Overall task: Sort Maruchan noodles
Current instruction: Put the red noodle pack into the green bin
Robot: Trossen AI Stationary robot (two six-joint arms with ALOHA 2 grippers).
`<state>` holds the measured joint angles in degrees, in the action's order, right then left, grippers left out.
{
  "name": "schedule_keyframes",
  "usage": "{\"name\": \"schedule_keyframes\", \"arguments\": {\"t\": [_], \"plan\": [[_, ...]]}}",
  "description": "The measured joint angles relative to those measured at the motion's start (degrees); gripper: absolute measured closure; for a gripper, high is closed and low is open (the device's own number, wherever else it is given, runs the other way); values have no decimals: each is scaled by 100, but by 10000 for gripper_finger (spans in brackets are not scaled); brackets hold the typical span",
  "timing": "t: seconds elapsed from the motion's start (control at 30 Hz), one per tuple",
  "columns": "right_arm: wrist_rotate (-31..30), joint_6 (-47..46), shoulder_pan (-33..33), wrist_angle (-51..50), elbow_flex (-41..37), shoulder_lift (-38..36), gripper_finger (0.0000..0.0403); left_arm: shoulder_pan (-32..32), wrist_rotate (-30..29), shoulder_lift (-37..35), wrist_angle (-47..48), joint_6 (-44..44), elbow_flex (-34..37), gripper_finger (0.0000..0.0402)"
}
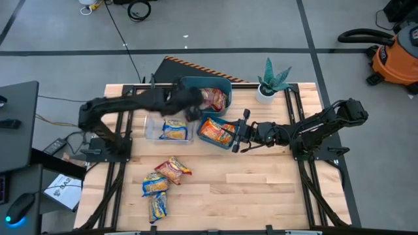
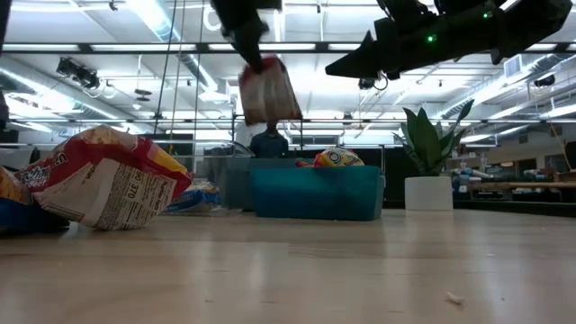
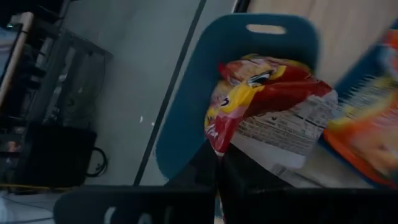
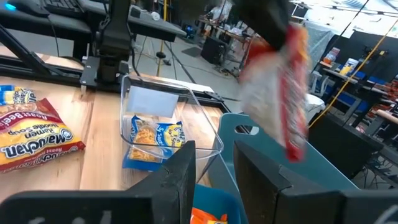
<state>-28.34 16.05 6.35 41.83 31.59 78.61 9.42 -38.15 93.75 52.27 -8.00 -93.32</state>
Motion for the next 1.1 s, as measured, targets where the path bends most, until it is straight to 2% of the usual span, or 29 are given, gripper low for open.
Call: {"name": "schedule_keyframes", "arguments": {"t": [0.2, 0.33, 0.4, 0.47, 0.57, 0.7, 0.8, 0.97, 1.1], "plan": [[1, -66, 4, -212, 0, 0, 289, 1180, 857, 739, -964, -1244, 0, 393], [-2, -90, 4, -306, 0, 0, 289, 1755, 1285, 1401, -1070, -1889, 0, 390], [-2, -90, 4, -330, 0, 0, 289, 1917, 1463, 1689, -607, -2074, 0, 378], [-4, -86, 4, -397, 0, 0, 289, 1937, 1368, 1893, -23, -2081, 9, 356], [-68, -37, -2, -477, 0, 0, 289, 1823, 1472, 1974, 636, -1667, 9, 315], [-90, 67, -59, -459, 0, 0, 289, 1566, 2106, 1771, 1410, -1537, -64, 267], [-96, 134, -92, -457, 0, 0, 289, 1383, 2346, 1383, 1514, -1436, -200, 248], [-114, 147, -119, -462, 0, 0, 289, 1084, 2899, 573, 1859, -702, -405, 247], [-120, 175, -121, -420, 0, 0, 289, 730, 3877, -75, 1915, 176, -417, 252]]}}
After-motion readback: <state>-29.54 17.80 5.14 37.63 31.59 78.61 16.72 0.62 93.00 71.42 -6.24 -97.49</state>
